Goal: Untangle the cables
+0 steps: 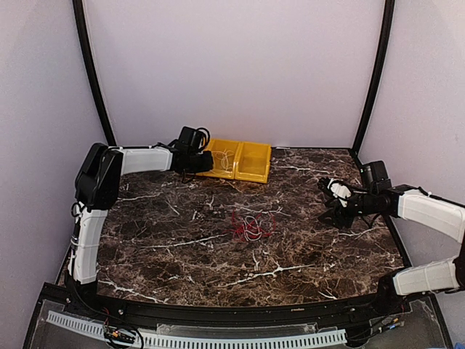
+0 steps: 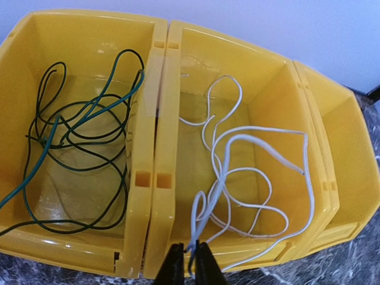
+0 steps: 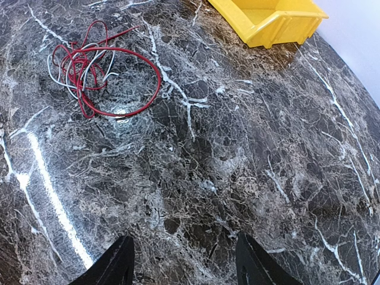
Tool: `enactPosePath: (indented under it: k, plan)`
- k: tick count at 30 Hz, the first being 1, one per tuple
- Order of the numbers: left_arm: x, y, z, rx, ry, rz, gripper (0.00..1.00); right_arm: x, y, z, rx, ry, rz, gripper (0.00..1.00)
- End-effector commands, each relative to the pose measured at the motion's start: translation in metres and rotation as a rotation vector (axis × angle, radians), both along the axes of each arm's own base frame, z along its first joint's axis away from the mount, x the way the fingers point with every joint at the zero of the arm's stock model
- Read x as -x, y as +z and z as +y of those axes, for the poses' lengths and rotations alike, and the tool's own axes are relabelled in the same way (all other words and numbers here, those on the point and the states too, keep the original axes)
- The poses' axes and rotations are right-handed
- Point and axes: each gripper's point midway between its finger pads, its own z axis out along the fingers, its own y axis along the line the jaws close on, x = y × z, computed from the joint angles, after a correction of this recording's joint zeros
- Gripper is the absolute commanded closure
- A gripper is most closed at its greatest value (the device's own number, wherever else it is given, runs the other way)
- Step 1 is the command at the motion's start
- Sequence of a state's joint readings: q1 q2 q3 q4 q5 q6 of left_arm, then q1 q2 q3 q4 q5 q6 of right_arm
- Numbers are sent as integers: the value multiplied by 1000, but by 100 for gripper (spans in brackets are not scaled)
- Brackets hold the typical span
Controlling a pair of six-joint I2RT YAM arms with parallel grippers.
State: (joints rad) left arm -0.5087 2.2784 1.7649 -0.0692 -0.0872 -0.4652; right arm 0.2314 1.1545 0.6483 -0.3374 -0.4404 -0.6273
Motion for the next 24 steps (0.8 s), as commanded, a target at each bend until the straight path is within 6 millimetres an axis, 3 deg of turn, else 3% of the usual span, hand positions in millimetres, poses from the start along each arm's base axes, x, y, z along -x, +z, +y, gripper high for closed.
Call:
enactPosePath:
  k: [1, 9, 14, 19, 24]
  plan:
    - [-11, 27, -12, 62, -29, -71, 99, -3, 2, 1, -5, 7, -14, 40]
    - [-28, 59, -18, 95, -30, -186, 100, -3, 0, 1, -1, 3, -7, 40]
    - [-42, 62, -27, 112, -41, -232, 100, -3, -3, 1, 3, 3, 4, 40]
    - [-51, 53, -31, 109, -34, -222, 88, -4, -7, 0, 14, -1, 23, 40]
    - [-49, 62, -29, 87, -25, -207, 72, -4, -7, -1, 14, -1, 24, 40]
